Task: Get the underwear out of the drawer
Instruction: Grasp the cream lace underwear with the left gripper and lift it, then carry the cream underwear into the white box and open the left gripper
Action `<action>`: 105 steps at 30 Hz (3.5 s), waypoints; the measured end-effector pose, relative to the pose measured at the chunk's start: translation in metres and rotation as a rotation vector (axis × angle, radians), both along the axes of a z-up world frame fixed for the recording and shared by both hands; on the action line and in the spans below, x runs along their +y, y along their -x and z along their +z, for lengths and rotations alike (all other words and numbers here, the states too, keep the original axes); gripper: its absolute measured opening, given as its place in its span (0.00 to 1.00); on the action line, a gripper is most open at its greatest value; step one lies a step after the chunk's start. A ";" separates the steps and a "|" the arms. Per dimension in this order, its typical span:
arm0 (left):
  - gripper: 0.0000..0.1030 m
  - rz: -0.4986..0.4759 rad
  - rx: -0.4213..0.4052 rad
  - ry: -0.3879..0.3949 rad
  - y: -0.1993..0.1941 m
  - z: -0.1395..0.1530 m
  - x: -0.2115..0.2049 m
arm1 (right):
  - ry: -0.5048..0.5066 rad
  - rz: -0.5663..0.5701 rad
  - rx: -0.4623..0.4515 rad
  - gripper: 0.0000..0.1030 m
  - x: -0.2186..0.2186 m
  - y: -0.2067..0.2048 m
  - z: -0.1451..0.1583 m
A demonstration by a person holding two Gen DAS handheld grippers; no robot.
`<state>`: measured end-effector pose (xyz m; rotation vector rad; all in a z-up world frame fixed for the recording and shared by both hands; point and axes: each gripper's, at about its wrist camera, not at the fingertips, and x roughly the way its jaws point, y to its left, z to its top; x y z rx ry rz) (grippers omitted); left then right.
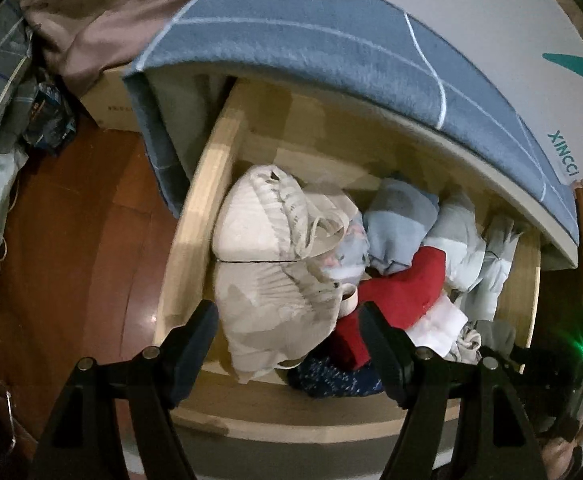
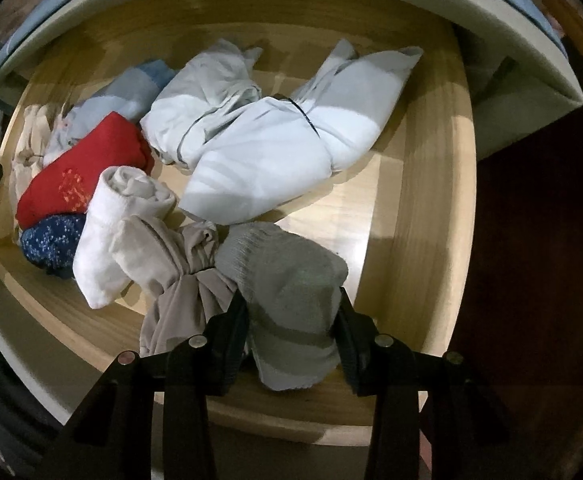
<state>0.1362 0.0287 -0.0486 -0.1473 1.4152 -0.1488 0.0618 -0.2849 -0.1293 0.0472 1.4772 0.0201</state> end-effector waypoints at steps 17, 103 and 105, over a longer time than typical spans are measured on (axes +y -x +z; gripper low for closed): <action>0.72 0.098 0.003 -0.039 -0.008 -0.024 -0.009 | -0.041 -0.022 0.019 0.38 -0.017 -0.011 -0.002; 0.38 -0.251 -0.496 -0.055 0.031 0.214 -0.031 | -0.031 -0.044 0.014 0.36 -0.025 -0.011 0.013; 0.38 -0.249 -0.543 -0.049 0.016 0.233 -0.035 | -0.033 -0.046 0.015 0.36 -0.025 -0.012 0.012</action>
